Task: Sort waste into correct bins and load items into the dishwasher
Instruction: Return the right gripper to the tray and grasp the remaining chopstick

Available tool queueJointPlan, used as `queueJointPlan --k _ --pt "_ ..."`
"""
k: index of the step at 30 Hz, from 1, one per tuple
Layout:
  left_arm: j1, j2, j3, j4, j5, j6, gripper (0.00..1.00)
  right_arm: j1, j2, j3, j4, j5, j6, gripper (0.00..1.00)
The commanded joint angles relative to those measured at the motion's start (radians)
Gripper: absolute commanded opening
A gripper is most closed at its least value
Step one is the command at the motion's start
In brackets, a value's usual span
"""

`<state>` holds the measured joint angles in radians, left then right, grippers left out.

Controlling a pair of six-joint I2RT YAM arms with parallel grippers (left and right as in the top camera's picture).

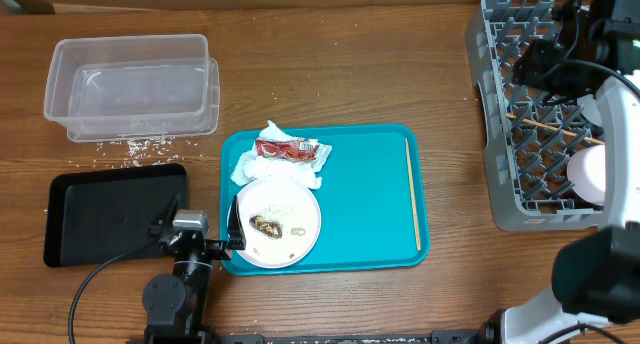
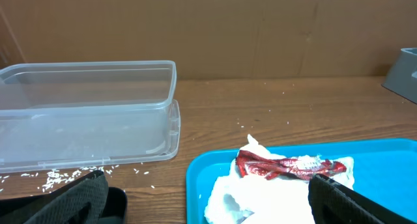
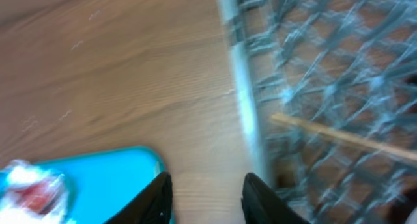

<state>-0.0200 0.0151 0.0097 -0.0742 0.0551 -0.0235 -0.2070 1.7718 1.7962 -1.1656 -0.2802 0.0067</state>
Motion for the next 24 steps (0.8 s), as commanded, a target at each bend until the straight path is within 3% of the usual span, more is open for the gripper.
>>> queueJointPlan --k 1,7,8,9,10,13,16,18,22,24 --pt "-0.003 -0.009 -0.005 0.000 -0.011 -0.009 1.00 0.019 -0.074 0.032 -0.094 -0.239 0.011 0.39" --pt "-0.003 -0.009 -0.005 0.000 -0.011 -0.009 1.00 0.172 -0.076 -0.014 -0.326 -0.185 -0.060 0.45" --pt "-0.003 -0.009 -0.005 0.000 -0.011 -0.009 1.00 0.206 -0.076 -0.035 -0.337 -0.157 -0.059 0.54" --pt "-0.003 -0.009 -0.005 0.000 -0.011 -0.009 1.00 0.241 -0.075 -0.063 -0.338 -0.131 -0.055 0.87" --pt "-0.003 -0.009 -0.005 0.000 -0.011 -0.009 1.00 0.276 -0.076 -0.094 -0.332 -0.104 -0.040 0.93" --pt "-0.003 -0.009 -0.005 -0.001 -0.011 -0.009 1.00 0.369 -0.075 -0.206 -0.269 0.009 0.058 0.93" --pt "-0.003 -0.009 -0.005 -0.001 -0.011 -0.009 1.00 0.443 -0.074 -0.342 -0.142 0.146 0.172 0.86" --pt "-0.003 -0.009 -0.005 0.000 -0.011 -0.009 1.00 0.476 -0.073 -0.424 -0.050 0.160 0.185 0.78" --pt "-0.003 -0.009 -0.005 0.000 -0.011 -0.009 1.00 0.519 -0.069 -0.550 0.101 0.160 0.254 0.53" --pt "-0.003 -0.009 -0.005 0.000 -0.011 -0.009 1.00 0.531 -0.063 -0.592 0.158 0.161 0.276 0.48"
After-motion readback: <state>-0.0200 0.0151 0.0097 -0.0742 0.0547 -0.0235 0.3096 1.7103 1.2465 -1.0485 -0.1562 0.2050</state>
